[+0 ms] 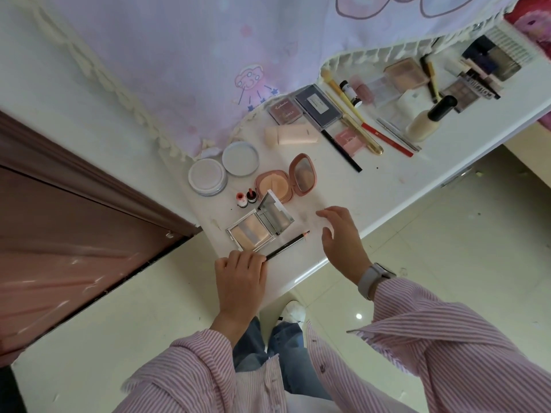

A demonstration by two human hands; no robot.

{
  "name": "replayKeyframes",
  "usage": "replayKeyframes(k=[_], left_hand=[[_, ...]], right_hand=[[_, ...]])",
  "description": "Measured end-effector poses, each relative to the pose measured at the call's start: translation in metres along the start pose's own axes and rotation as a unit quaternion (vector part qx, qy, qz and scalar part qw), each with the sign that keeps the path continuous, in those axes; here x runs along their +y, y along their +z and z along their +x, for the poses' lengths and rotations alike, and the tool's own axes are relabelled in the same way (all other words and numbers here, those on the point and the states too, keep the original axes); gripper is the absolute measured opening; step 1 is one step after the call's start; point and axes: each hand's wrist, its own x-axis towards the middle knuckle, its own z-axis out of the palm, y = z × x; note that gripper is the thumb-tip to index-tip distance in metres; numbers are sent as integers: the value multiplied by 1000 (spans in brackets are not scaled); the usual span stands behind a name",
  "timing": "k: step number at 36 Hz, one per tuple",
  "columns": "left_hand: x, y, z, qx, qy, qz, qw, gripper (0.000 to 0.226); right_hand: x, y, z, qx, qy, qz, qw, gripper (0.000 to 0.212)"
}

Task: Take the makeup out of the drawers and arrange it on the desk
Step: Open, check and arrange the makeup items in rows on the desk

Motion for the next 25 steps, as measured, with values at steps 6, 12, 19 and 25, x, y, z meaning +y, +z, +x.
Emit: replayKeyframes(k=[6, 12, 19, 25], left_hand=[[-3, 0, 4, 7, -7, 5, 1000, 18], [-2, -1, 7, 6, -23, 14, 1000, 25], [-4, -2, 6, 5, -32, 10, 999, 26], [-4, -2, 0, 5, -33, 15, 999, 19]], right_hand=[[14, 0, -6, -35, -49, -86, 994, 41], [8, 0, -5, -74, -62, -154, 983, 46], [10, 0, -7, -79, -65, -171, 980, 49], [9, -6, -5, -78, -44, -135, 987, 44]])
